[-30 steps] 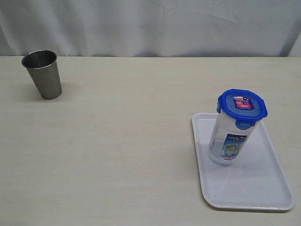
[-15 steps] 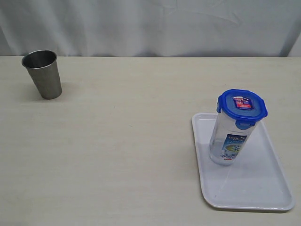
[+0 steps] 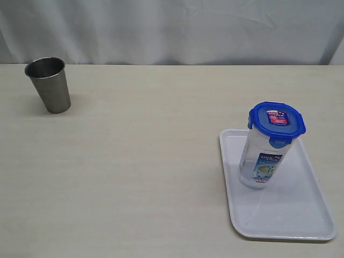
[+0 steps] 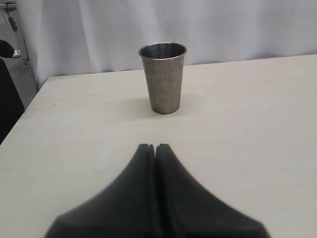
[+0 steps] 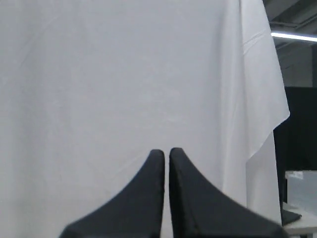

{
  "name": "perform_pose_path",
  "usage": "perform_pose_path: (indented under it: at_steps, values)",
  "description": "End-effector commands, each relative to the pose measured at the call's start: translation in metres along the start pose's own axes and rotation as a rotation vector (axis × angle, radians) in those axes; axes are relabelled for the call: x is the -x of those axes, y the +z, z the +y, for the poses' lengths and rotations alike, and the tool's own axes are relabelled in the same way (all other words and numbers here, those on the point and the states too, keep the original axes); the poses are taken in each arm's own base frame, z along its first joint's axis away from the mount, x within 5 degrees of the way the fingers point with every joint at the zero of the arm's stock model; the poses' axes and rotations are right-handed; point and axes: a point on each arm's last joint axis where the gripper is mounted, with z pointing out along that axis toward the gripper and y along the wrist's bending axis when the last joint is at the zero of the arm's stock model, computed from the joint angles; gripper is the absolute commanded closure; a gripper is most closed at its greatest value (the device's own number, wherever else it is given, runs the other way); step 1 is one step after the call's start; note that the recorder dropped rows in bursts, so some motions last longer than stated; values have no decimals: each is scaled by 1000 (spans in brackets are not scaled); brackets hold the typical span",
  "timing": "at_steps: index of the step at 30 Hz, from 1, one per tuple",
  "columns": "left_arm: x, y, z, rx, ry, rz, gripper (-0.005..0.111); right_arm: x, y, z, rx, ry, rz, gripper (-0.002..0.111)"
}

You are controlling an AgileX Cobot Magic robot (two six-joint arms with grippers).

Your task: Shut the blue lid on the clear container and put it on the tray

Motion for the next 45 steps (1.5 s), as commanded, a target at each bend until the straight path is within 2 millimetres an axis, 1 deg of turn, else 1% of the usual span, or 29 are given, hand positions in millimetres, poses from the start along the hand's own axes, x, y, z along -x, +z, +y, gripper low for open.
perform_pose_path:
  at_steps: [1,8,11,17,45]
  values:
    - [-1,0,0,1,-3,0,107,-16,-2,-1,-4,-30,172,104]
    - [-1,0,0,1,-3,0,107,-39,-9,-3,-15,-69,435,104]
    - [-1,0,0,1,-3,0,107,-47,-13,-2,10,-73,538,104]
    - [-1,0,0,1,-3,0,107,-55,-18,0,55,-68,633,104]
    - [-1,0,0,1,-3,0,107,-56,-19,0,50,-52,652,104]
